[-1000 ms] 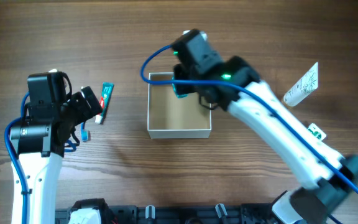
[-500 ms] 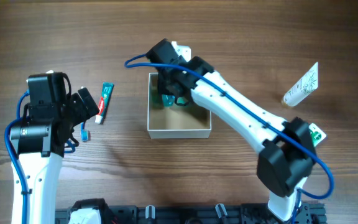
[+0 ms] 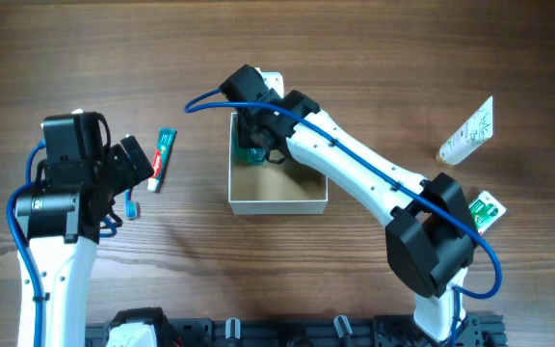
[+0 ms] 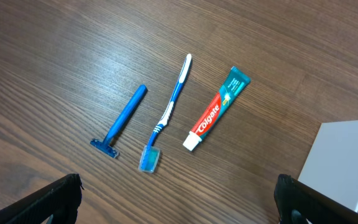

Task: Pack container
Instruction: 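Carry the mouthwash bottle left and lower it into the box, then release the bottle and move the right gripper to the lotion tube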

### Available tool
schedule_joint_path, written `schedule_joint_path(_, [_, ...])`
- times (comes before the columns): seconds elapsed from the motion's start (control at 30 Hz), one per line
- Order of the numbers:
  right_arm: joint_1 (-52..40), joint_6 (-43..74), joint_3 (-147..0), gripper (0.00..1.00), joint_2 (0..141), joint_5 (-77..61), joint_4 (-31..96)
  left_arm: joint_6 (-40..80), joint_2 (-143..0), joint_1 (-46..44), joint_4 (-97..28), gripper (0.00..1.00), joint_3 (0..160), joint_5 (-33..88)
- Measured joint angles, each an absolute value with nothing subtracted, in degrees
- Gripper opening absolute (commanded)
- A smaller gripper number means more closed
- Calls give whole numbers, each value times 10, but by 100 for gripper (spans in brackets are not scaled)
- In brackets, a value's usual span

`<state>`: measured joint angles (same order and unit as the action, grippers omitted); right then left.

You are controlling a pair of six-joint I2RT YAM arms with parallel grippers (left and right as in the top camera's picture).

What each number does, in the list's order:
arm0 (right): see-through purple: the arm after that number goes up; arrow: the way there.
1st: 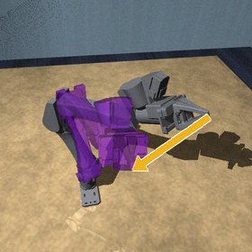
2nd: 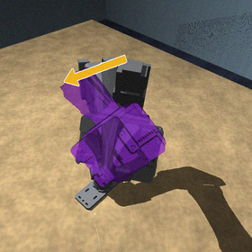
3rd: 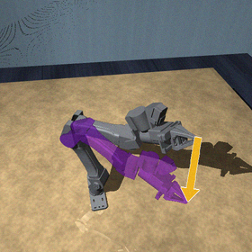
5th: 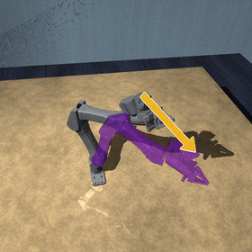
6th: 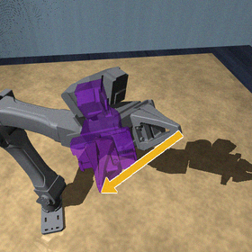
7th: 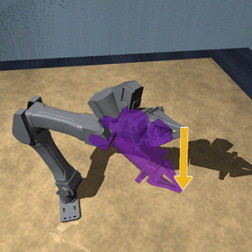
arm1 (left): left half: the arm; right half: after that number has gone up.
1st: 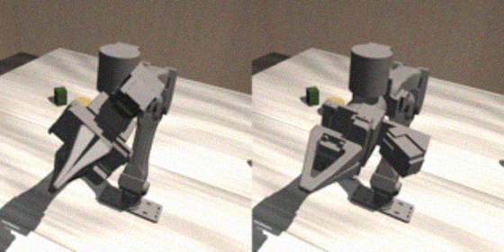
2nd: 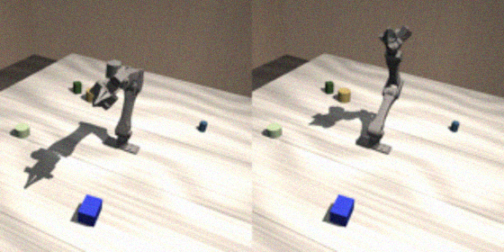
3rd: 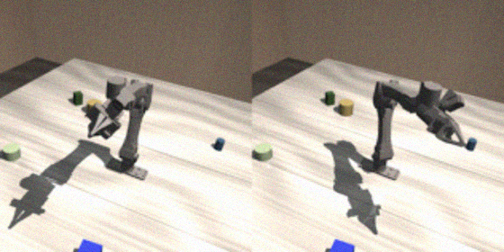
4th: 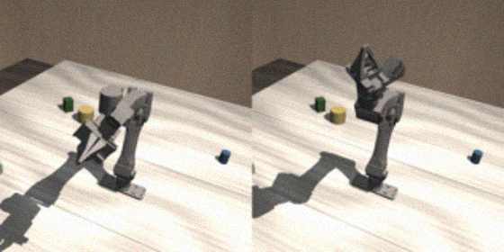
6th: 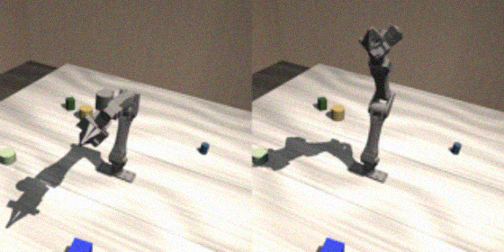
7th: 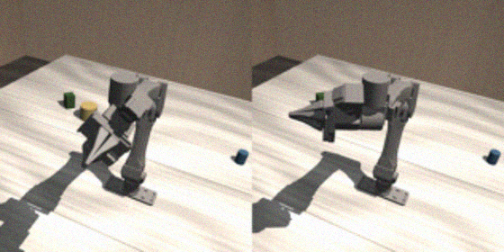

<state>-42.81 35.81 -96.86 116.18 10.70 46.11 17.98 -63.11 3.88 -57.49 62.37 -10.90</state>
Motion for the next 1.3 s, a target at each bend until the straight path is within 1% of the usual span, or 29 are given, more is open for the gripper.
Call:
schedule_joint_path(0.03, [-428,353,-969,40,1162,106,460,180,-631,39,-575,100,624,-109])
schedule_joint_path(0.07, [-428,348,-969,47,1162,105,460,180,-631,39,-575,100,624,-109])
schedule_joint_path(0.1, [-428,344,-969,58,1162,105,460,180,-631,39,-575,100,624,-109])
schedule_joint_path(0.13, [-428,337,-969,64,1162,105,460,180,-631,39,-575,100,624,-109])
schedule_joint_path(0.17, [-428,334,-969,67,1162,105,459,180,-631,39,-575,100,624,-109])
schedule_joint_path(0.2, [-428,322,-969,73,1162,105,459,180,-631,39,-575,100,624,-109])
schedule_joint_path(0.23, [-428,317,-969,76,1162,105,460,180,-631,39,-575,100,624,-109])
schedule_joint_path(0.3, [-428,308,-969,79,1162,105,460,180,-631,39,-575,100,624,-109])
schedule_joint_path(0.5, [-428,292,-969,80,1160,103,466,180,-631,39,-576,100,624,-109])
schedule_joint_path(0.6, [-428,292,-969,83,1141,103,474,180,-631,39,-577,100,624,-109])
schedule_joint_path(0.7, [-428,282,-969,86,1086,106,492,180,-631,39,-577,100,624,-109])
schedule_joint_path(0.77, [-427,267,-969,97,1009,116,514,180,-631,39,-577,100,624,-109])
schedule_joint_path(0.8, [-425,260,-969,99,969,127,531,180,-631,39,-577,100,624,-109])
schedule_joint_path(0.87, [-406,261,-971,100,900,157,574,180,-631,39,-577,100,624,-109])
schedule_joint_path(0.93, [-351,268,-977,100,840,184,618,180,-631,39,-577,100,624,-109])
schedule_joint_path(1.0, [-258,272,-982,100,799,200,652,180,-631,39,-577,100,624,-109])
schedule_joint_path(1.07, [-150,260,-984,100,788,191,674,180,-631,39,-577,100,624,-109])
schedule_joint_path(1.2, [26,206,-974,100,816,137,678,180,-631,39,-577,100,624,-109])
schedule_joint_path(1.3, [105,151,-968,100,863,105,681,180,-631,39,-577,100,624,-109])
